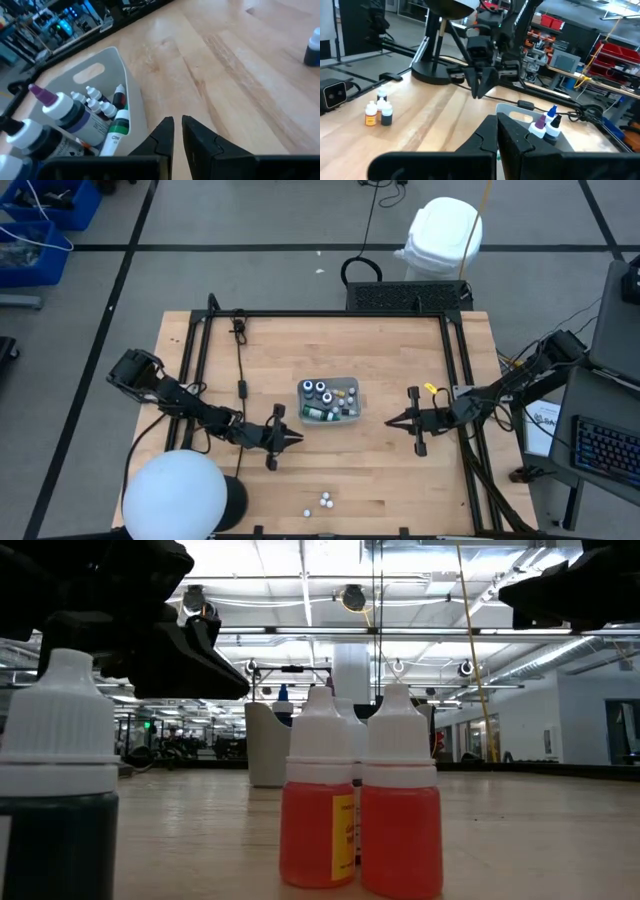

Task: Pick & Place food coloring
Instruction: Put the small blue food coloring bottle into the gray bin

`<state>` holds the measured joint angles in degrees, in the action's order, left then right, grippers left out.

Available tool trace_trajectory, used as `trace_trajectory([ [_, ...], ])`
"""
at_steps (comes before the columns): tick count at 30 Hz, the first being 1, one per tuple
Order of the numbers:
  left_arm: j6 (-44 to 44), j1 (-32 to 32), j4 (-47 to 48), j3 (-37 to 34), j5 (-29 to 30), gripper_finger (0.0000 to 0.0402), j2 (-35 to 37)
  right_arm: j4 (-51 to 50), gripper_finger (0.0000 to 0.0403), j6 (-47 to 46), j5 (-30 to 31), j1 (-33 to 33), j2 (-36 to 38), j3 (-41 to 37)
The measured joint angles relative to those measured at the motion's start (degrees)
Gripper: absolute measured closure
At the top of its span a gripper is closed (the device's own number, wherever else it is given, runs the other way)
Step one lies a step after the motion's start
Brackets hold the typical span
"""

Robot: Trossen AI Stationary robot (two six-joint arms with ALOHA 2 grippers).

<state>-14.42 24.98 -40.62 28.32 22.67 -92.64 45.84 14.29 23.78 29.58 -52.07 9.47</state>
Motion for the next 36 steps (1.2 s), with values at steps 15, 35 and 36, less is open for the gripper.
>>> trace_trajectory([
  [15, 1.0, -0.2, -0.3, 0.0, 1.0, 0.0355, 0.0, -2.2, 0.0403, -3.7, -0.1, 0.1, -2.4, 4.0],
  [35, 6.3, -0.6, -0.3, 0.0, 0.9, 0.0355, 0.0, -22.8, 0.0403, -3.2, -26.3, -5.2, -45.6, 49.5],
  [36, 6.4, -0.6, -0.2, 0.0, 0.9, 0.0355, 0.0, -22.8, 0.0403, -3.2, -27.8, -5.2, -47.4, 50.6],
])
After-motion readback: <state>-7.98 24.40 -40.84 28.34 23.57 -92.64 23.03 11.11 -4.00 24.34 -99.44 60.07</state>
